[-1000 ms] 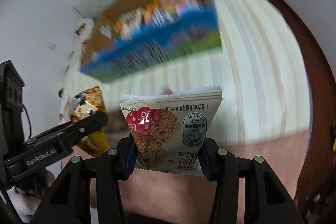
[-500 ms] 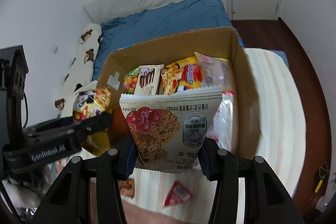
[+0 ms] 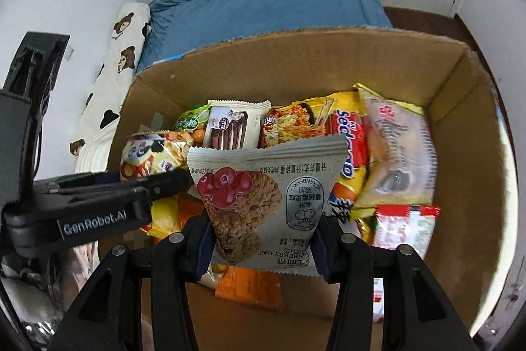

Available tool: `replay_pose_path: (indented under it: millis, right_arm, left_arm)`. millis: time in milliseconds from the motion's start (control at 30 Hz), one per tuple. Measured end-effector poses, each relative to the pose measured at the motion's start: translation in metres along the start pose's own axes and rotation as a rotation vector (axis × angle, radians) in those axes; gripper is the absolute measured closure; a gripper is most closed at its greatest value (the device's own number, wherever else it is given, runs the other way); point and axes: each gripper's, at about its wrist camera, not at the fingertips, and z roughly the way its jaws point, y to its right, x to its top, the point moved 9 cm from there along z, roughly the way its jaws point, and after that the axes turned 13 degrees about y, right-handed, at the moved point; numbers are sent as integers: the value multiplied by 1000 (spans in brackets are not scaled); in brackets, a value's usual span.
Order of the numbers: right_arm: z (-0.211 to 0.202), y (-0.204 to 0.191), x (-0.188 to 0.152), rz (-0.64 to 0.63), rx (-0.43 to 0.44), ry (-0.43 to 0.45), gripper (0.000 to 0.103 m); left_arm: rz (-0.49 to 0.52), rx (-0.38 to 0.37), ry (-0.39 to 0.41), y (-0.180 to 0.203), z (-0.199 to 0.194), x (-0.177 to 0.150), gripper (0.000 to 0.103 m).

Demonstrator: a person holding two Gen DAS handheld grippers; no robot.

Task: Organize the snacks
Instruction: 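Carry both packs into the box and open both tools to drop them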

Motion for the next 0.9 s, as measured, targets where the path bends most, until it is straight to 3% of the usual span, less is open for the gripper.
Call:
replay_pose_path:
  millis: [67, 133, 300, 333, 667, 900]
  right_arm:
    - [11, 1, 0, -6, -3, -26, 50]
    - [18, 3, 0, -15, -10, -41, 37]
    - [16, 16, 4, -11, -49, -19, 9]
    - [13, 18, 4, -10, -55, -14, 6]
    - [-21, 33, -3, -44, -138, 36, 5]
    - [-56, 39, -15, -35, -144, 84, 5]
  left_arm:
    - [-16, 6, -12, -4, 6, -3, 50]
    - [-11, 13, -9, -5, 9, -5, 49]
    - [9, 59, 15, -9, 10, -6, 11]
    - [14, 61, 21, -8, 9, -6, 11]
    - [22, 27, 122, 16, -29, -12, 7]
    - [22, 65, 230, 15, -62, -25, 7]
